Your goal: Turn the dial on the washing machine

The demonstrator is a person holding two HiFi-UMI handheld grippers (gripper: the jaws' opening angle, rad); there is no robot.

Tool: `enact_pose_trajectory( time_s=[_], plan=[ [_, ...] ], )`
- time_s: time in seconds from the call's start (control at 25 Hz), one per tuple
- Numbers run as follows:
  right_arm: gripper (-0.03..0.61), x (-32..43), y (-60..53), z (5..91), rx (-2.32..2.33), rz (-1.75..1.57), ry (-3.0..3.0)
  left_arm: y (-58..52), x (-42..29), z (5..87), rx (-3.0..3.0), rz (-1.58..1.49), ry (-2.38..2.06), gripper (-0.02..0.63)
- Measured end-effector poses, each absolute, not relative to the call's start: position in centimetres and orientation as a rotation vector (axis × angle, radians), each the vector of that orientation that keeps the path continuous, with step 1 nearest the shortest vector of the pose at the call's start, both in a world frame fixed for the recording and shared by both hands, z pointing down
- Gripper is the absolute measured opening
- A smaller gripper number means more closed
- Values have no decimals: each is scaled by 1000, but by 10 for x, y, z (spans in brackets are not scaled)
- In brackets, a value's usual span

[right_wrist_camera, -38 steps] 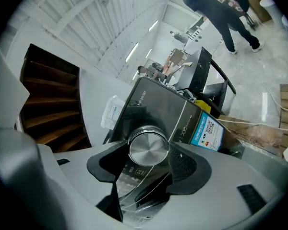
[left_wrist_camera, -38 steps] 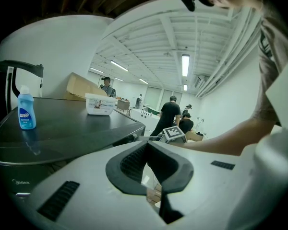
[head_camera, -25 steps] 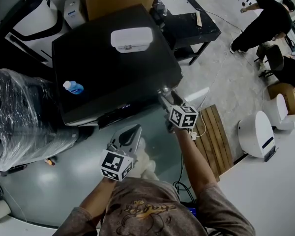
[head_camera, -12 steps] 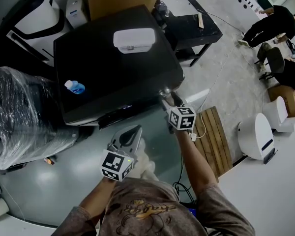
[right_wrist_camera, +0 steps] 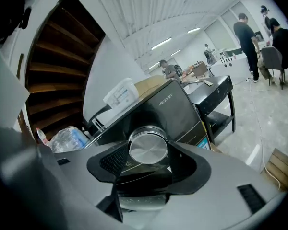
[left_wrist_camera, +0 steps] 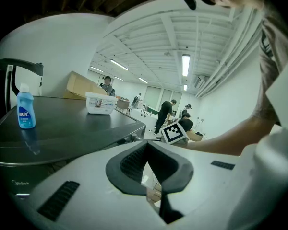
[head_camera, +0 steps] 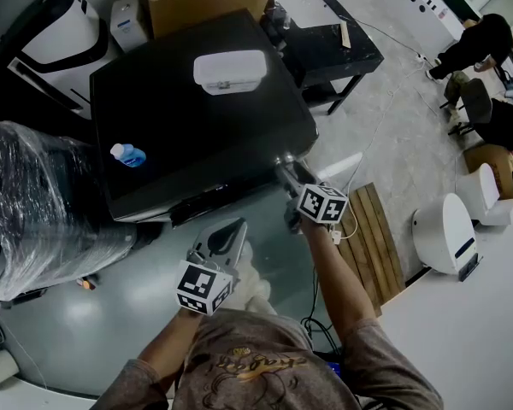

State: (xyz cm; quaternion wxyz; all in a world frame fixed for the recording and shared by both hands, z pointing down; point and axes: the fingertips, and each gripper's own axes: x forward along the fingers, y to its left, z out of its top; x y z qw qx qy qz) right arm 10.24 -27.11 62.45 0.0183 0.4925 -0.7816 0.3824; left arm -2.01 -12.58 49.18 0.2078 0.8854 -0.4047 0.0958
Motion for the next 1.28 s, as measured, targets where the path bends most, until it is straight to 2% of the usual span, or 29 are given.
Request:
enact_pose_trajectory(
  time_s=[0.28,0.64,0.92,1.28],
  plan=[
    [255,110,-273,589,1580,1125,-2453,-137,-20,481,2481,239,-1081,-8],
    [255,120,-253,468,1664,856,-2586,-167,-4,434,2591,174,-946,-8],
    [253,111,-210,385,1548,631,-2718,-172,12,388,2658,150,-906,-8],
    [255,112,-145,354,1386,516,-2769,-157,24,361,2676,121,-947,-8]
  ],
)
